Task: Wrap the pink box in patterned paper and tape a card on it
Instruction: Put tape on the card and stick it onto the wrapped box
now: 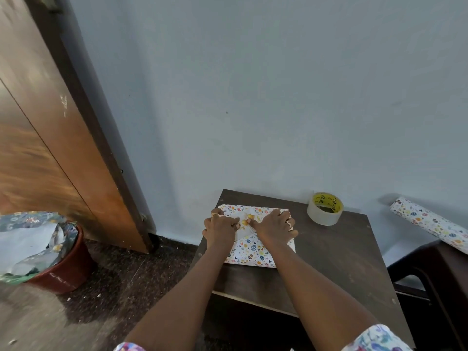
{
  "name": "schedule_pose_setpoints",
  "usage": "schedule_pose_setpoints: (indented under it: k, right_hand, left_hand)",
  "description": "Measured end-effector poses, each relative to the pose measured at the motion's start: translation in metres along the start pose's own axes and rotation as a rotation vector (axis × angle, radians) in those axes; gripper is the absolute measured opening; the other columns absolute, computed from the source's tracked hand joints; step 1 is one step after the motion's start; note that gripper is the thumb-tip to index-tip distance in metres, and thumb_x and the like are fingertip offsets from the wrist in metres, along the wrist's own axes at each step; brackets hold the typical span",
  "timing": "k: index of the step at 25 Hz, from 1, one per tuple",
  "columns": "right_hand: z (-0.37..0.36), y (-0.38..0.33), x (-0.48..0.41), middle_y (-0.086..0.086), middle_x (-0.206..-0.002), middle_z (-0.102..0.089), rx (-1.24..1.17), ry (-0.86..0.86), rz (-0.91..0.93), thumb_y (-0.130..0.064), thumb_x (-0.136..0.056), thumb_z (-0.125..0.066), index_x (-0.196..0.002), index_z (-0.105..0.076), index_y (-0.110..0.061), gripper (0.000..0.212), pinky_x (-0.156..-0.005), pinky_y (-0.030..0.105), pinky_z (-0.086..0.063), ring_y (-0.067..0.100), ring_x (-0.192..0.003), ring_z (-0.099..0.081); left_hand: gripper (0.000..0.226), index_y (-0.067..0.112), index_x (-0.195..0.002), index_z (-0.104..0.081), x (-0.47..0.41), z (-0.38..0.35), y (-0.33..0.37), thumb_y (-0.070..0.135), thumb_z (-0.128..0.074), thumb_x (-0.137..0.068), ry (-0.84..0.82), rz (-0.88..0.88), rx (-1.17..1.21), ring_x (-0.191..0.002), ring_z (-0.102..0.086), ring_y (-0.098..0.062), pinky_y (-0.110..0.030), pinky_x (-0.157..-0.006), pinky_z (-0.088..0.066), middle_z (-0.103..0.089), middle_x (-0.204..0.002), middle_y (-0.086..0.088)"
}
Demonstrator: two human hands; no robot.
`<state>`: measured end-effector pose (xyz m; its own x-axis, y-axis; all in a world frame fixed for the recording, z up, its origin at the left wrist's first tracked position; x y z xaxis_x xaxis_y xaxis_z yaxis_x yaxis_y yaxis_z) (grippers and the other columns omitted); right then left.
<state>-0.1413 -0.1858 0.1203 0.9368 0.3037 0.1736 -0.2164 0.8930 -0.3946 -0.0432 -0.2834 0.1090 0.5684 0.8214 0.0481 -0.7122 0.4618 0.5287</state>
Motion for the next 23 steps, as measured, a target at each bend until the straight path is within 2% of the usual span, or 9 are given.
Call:
schedule_pose_setpoints:
  k: [2,4,7,9,11,14,17,20,23]
  right_hand:
    - [0.0,0.001,0.0,0.011,-0.14,-0.032,-0.007,-0.003,-0.005,-0.067,-0.075,-0.059,-0.134,-0.034,-0.01,0.086,-0.102,0.046,-0.03,0.033,-0.133,-0.03]
    - [0.006,0.007,0.001,0.012,-0.137,-0.035,-0.046,0.058,-0.038,-0.066,-0.074,-0.062,-0.134,-0.035,-0.012,0.084,-0.1,0.046,-0.033,0.032,-0.13,-0.034]
    - [0.014,0.039,0.001,0.014,-0.134,-0.041,-0.182,0.142,-0.212,-0.056,-0.08,-0.062,-0.13,-0.039,-0.012,0.071,-0.098,0.047,-0.036,0.034,-0.126,-0.04]
    - [0.012,0.058,0.001,0.017,-0.13,-0.048,-0.343,0.096,-0.294,-0.046,-0.086,-0.061,-0.126,-0.043,-0.008,0.058,-0.096,0.046,-0.042,0.034,-0.119,-0.049]
    - [0.007,0.063,0.002,0.017,-0.116,-0.06,-0.45,0.021,-0.286,-0.038,-0.089,-0.06,-0.117,-0.053,-0.003,0.046,-0.087,0.041,-0.05,0.031,-0.104,-0.061]
    - [0.018,0.066,0.007,0.016,-0.11,-0.064,-0.466,-0.045,-0.318,-0.028,-0.087,-0.065,-0.113,-0.06,0.001,0.039,-0.072,0.033,-0.049,0.028,-0.102,-0.063]
    - [0.033,0.08,0.01,0.019,-0.11,-0.065,-0.542,-0.012,-0.418,-0.019,-0.085,-0.069,-0.111,-0.059,0.005,0.037,-0.063,0.027,-0.044,0.028,-0.1,-0.064]
    - [0.042,0.099,0.015,0.02,-0.105,-0.067,-0.594,0.032,-0.492,-0.016,-0.083,-0.07,-0.108,-0.062,0.005,0.034,-0.053,0.027,-0.04,0.028,-0.094,-0.066]
    - [0.047,0.117,0.021,0.02,-0.104,-0.067,-0.61,0.072,-0.534,-0.017,-0.083,-0.07,-0.107,-0.063,0.005,0.034,-0.059,0.029,-0.042,0.029,-0.094,-0.065]
  left_hand:
    - [0.026,0.03,-0.116,-0.066,-0.003,0.0,-0.004,0.03,-0.058,-0.092,-0.026,-0.008,0.04,-0.122,-0.039,-0.025,-0.037,-0.098,-0.037,-0.035,-0.14,-0.001]
    - [0.026,0.025,-0.114,-0.067,-0.006,0.009,-0.01,0.017,-0.054,-0.094,-0.008,-0.034,0.16,-0.121,-0.045,-0.023,-0.029,-0.095,-0.039,-0.041,-0.139,-0.002]
    - [0.04,0.013,-0.113,-0.068,-0.005,0.024,-0.024,-0.001,-0.037,-0.092,0.043,0.193,0.362,-0.102,-0.061,-0.027,-0.031,-0.083,-0.049,-0.06,-0.123,-0.009]
    - [0.032,0.004,-0.111,-0.065,0.0,0.027,-0.026,0.005,-0.037,-0.095,-0.028,0.32,0.38,-0.105,-0.061,-0.03,-0.034,-0.085,-0.05,-0.064,-0.114,-0.013]
    - [0.029,0.0,-0.115,-0.06,0.007,0.024,-0.022,0.012,-0.041,-0.096,-0.069,0.408,0.401,-0.11,-0.059,-0.031,-0.034,-0.089,-0.048,-0.062,-0.117,-0.016]
    - [0.028,-0.001,-0.12,-0.054,0.011,0.019,-0.009,0.011,-0.044,-0.096,-0.094,0.419,0.445,-0.111,-0.057,-0.024,-0.028,-0.091,-0.047,-0.057,-0.123,-0.013]
    - [0.033,-0.002,-0.126,-0.052,0.014,0.012,0.004,0.007,-0.043,-0.095,-0.123,0.393,0.443,-0.09,-0.059,-0.018,-0.021,-0.072,-0.048,-0.056,-0.127,-0.016]
    - [0.032,-0.003,-0.122,-0.056,0.018,0.004,0.021,0.008,-0.043,-0.095,-0.179,0.287,0.296,-0.106,-0.06,-0.029,-0.028,-0.072,-0.05,-0.062,-0.117,-0.017]
    - [0.026,0.002,-0.113,-0.06,0.027,-0.007,0.029,0.006,-0.041,-0.097,-0.211,0.299,0.233,-0.106,-0.061,-0.022,-0.022,-0.062,-0.044,-0.064,-0.099,-0.008]
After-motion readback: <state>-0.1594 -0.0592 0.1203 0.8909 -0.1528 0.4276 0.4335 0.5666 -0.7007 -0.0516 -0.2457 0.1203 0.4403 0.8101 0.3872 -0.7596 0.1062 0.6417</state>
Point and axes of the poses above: each hand's wrist, its own x-axis away from the middle knuckle, its own z-axis out of the back of the hand, y = z × x, the point moved 3 cm from there along -x, towards the middle knuckle
